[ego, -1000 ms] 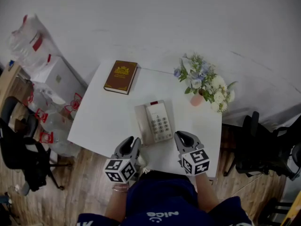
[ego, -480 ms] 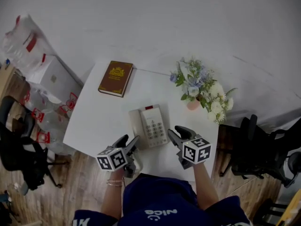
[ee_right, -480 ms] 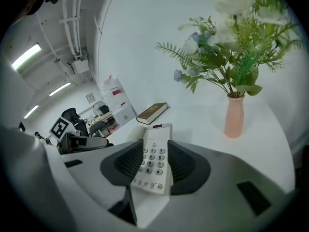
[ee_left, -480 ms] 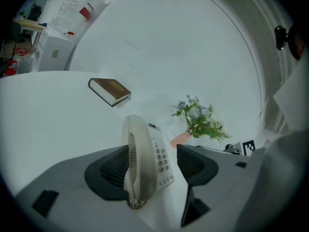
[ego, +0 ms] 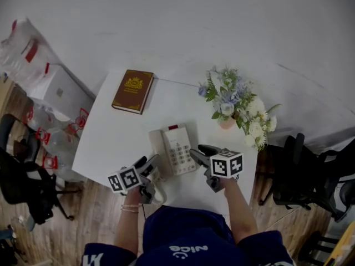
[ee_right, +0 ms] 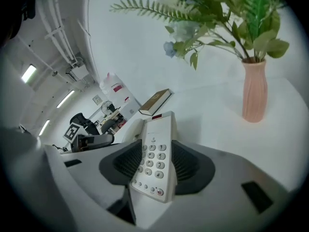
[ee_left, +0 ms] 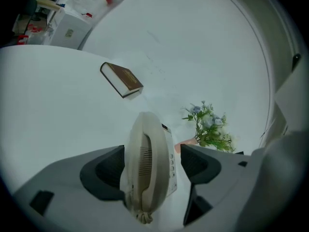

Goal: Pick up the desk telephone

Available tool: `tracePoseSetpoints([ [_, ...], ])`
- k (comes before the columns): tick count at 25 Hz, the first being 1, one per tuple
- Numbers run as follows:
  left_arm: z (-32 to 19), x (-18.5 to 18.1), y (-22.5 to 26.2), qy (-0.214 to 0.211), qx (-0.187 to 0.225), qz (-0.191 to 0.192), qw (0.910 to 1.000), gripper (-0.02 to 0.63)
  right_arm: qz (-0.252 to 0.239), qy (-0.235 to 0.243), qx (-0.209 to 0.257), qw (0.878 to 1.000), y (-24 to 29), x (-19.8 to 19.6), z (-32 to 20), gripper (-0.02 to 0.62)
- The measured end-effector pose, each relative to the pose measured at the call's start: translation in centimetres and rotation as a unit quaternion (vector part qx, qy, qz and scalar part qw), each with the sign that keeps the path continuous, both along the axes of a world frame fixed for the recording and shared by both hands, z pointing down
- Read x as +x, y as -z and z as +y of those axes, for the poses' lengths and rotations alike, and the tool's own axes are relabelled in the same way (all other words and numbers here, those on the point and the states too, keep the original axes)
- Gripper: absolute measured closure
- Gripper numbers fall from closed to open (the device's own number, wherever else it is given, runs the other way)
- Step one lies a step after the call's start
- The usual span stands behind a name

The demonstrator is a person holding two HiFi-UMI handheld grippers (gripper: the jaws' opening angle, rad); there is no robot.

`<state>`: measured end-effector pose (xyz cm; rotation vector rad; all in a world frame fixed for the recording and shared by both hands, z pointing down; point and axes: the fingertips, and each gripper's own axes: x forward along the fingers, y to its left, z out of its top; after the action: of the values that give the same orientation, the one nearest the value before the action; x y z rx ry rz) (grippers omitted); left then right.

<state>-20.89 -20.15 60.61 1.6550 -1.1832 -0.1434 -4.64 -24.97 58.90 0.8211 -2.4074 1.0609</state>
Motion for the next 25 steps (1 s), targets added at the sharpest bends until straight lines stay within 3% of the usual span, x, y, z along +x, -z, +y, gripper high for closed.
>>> tracePoseSetpoints([
  [5, -1.1, -0.1, -1.5, -0.013, -0.020, -0.011, 0.9997, 0.247, 0.008, 0.001, -0.038, 0.999, -2.4, -0.2, -1.4, 0.394],
  [9, -1.7, 0.6, -2.3, -0.042, -0.020, 0.034, 0.9983, 0.241, -0.008, 0.010, -0.080, 0.997, -4.0, -0.9, -1.8, 0.394],
  [13, -2.0, 0.8, -3.4, -0.082, -0.030, 0.034, 0.9956, 0.218, -0.008, 0.025, -0.109, 0.994, -5.3, -1.4, -1.9, 0.385],
  [20, -2.3, 1.9, -3.9, -0.099, -0.046, 0.119, 0.9869, 0.215, -0.018, 0.050, -0.126, 0.991, -6.2, -2.4, -1.7, 0.385],
  [25, -2.5, 3.6, -4.2, -0.140, -0.055, 0.092, 0.9843, 0.215, -0.040, 0.054, -0.143, 0.987, -6.4, -2.8, -1.6, 0.385],
])
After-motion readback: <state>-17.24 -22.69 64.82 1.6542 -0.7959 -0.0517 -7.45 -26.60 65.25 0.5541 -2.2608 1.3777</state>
